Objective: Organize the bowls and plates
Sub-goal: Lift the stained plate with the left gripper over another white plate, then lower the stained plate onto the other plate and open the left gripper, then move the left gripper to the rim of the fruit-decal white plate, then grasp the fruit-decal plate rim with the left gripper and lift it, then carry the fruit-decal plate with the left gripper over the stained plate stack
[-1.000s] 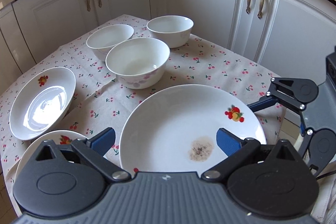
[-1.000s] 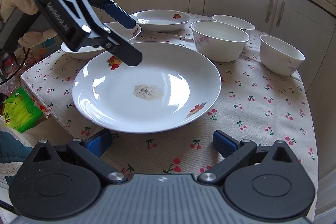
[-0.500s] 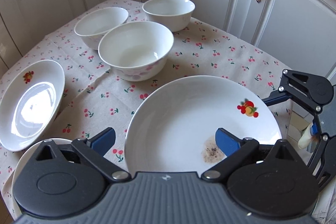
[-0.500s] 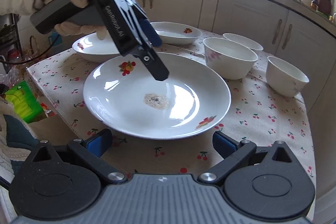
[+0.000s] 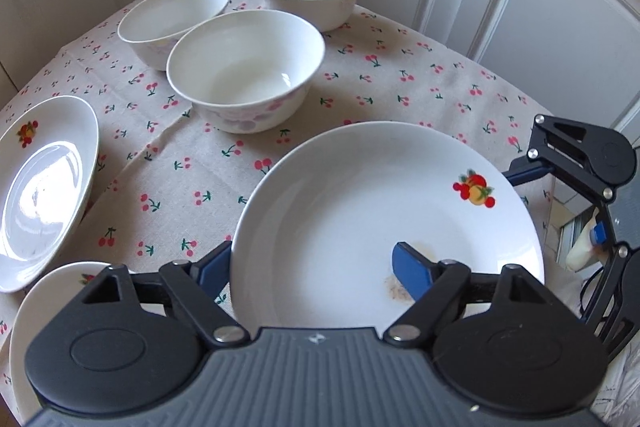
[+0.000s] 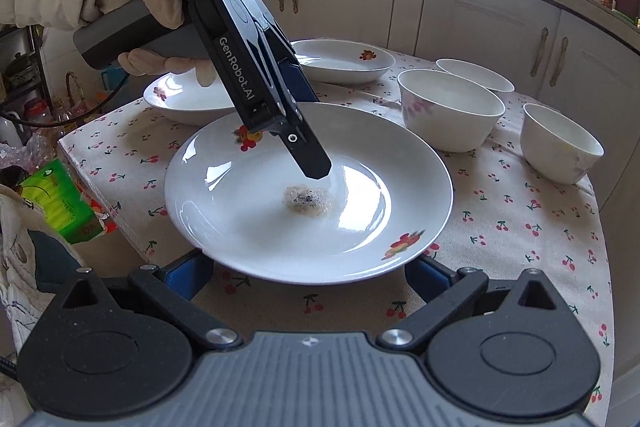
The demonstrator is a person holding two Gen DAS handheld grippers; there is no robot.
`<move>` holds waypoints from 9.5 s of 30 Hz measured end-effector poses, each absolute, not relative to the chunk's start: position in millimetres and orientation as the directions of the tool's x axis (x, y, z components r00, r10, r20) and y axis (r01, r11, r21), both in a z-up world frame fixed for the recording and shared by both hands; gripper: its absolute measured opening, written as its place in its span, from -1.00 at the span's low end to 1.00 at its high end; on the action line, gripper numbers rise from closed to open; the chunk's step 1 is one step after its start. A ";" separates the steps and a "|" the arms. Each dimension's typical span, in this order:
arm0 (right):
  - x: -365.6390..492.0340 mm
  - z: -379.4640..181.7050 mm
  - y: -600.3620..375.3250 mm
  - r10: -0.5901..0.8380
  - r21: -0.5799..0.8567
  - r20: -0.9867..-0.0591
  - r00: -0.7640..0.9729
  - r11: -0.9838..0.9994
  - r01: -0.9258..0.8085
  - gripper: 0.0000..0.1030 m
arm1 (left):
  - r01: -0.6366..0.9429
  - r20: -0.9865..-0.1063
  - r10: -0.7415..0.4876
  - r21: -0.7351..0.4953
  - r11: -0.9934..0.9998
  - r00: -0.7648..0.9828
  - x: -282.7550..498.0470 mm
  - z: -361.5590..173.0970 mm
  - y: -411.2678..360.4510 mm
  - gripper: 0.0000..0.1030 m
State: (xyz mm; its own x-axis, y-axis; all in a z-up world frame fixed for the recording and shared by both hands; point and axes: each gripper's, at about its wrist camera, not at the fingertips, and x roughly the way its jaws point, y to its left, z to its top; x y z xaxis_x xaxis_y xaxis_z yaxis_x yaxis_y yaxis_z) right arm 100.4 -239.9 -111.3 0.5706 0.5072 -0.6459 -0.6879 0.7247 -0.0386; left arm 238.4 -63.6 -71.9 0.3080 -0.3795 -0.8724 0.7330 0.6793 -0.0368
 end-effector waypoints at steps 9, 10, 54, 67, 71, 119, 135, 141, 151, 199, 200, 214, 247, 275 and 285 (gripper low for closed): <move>105.1 -110.5 -237.4 0.508 -0.003 -0.670 0.541 0.727 -0.686 1.00 | 0.754 -0.894 -0.360 -0.040 0.656 0.265 245.0 -73.3 -68.0 0.62; 105.1 -110.5 -237.1 0.507 -0.003 -0.672 0.540 0.727 -0.686 1.00 | 0.756 -0.896 -0.359 -0.041 0.654 0.262 245.6 -73.9 -68.6 0.62; 128.6 -71.8 -202.1 0.536 -0.057 -0.674 0.507 0.647 -0.760 1.00 | 0.672 -0.843 -0.386 -0.039 0.739 0.375 243.6 -29.4 -13.8 0.62; 146.8 -74.0 -153.7 0.581 -0.045 -0.687 0.437 0.566 -0.823 1.00 | 0.584 -0.835 -0.357 -0.054 0.810 0.418 241.6 -33.2 45.9 0.62; 150.0 -76.5 -142.9 0.580 -0.041 -0.698 0.421 0.554 -0.832 1.00 | 0.572 -0.835 -0.357 -0.062 0.818 0.419 242.8 -39.4 57.9 0.62; 160.9 -68.9 -86.2 0.536 -0.016 -0.739 0.407 0.591 -0.807 1.00 | 0.518 -0.832 -0.352 -0.093 0.850 0.429 269.3 -66.3 96.9 0.63; 160.8 -70.7 -79.1 0.520 -0.033 -0.746 0.416 0.595 -0.803 1.00 | 0.506 -0.809 -0.360 -0.092 0.858 0.464 265.5 -57.6 106.2 0.63; 158.2 -70.2 -78.4 0.517 -0.043 -0.742 0.428 0.600 -0.799 1.00 | 0.517 -0.796 -0.375 -0.093 0.851 0.474 259.4 -52.2 105.1 0.65; 150.2 -63.8 -93.4 0.502 -0.058 -0.718 0.481 0.646 -0.761 1.00 | 0.514 -0.756 -0.387 -0.079 0.854 0.528 239.1 -36.3 98.1 0.68; 259.8 -19.9 -92.9 0.461 0.081 -0.676 0.575 0.822 -0.564 1.00 | 0.415 -0.616 -0.343 -0.028 0.909 0.709 263.0 -37.5 174.5 0.85; 265.1 -18.6 -90.0 0.463 0.082 -0.679 0.569 0.819 -0.569 1.00 | 0.423 -0.608 -0.352 -0.029 0.906 0.711 266.4 -38.2 176.5 0.86; 353.5 -29.1 -87.1 0.445 0.235 -0.751 0.487 0.870 -0.433 1.00 | 0.542 -0.633 -0.398 0.041 0.840 0.664 316.6 -57.7 203.3 0.86; 446.7 -84.6 -71.0 0.423 0.330 -0.844 0.330 0.894 -0.302 0.49 | 0.849 -0.726 -0.597 -0.032 0.527 0.343 375.8 -95.6 181.1 0.63; 466.0 -79.9 -52.0 0.439 0.295 -0.836 0.329 0.866 -0.404 0.49 | 0.847 -0.715 -0.604 -0.031 0.531 0.353 376.7 -95.4 174.9 0.63; 460.5 -68.8 -56.0 0.456 0.303 -0.823 0.339 0.857 -0.416 0.49 | 0.843 -0.714 -0.596 -0.016 0.538 0.367 372.8 -86.4 175.1 0.63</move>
